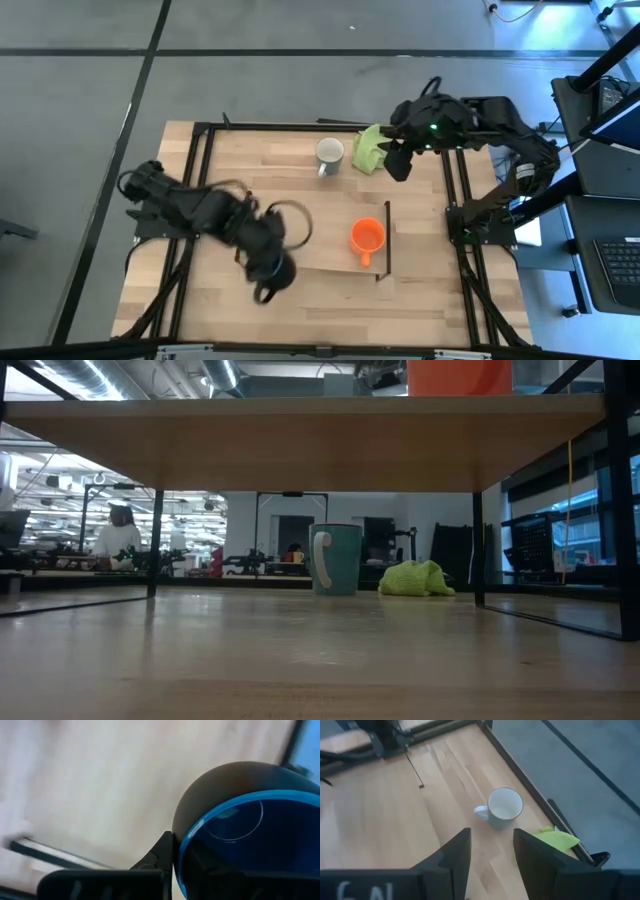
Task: Stack small to large cups/mugs on shelf
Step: Put the black mugs on the shelf
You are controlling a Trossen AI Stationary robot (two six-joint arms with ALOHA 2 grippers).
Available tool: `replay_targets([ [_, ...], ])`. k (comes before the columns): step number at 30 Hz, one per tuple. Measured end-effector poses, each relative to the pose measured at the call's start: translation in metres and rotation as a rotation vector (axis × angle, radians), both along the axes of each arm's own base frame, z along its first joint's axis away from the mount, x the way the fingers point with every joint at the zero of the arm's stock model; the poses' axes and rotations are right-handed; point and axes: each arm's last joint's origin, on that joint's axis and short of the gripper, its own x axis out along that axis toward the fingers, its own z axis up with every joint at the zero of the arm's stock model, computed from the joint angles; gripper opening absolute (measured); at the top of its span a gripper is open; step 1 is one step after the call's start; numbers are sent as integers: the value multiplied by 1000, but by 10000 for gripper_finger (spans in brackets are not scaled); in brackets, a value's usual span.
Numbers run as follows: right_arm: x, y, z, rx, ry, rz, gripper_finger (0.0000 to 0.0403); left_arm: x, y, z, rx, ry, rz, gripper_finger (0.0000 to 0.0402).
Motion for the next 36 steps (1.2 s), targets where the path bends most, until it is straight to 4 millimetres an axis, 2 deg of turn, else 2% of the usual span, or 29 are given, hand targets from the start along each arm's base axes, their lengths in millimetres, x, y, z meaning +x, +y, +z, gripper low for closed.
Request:
replay_targets([
  [6,-25,9,10,-3,-56,-89,149,21,40,5,58,-24,16,12],
  [11,-40,14,7,-30,-1,-186,149,36,57,2,82,-9,8,12],
  [15,-40,18,8,-39,-34,-179,149,53,64,1,84,-15,-2,12],
  [24,-38,18,-4,-48,19,-233,149,87,81,-2,28,-32,17,12],
  [29,-35,18,-13,-54,51,-242,149,95,84,-13,16,4,15,12],
  [36,-37,17,-20,-33,46,-269,149,96,84,-16,35,13,-3,12],
])
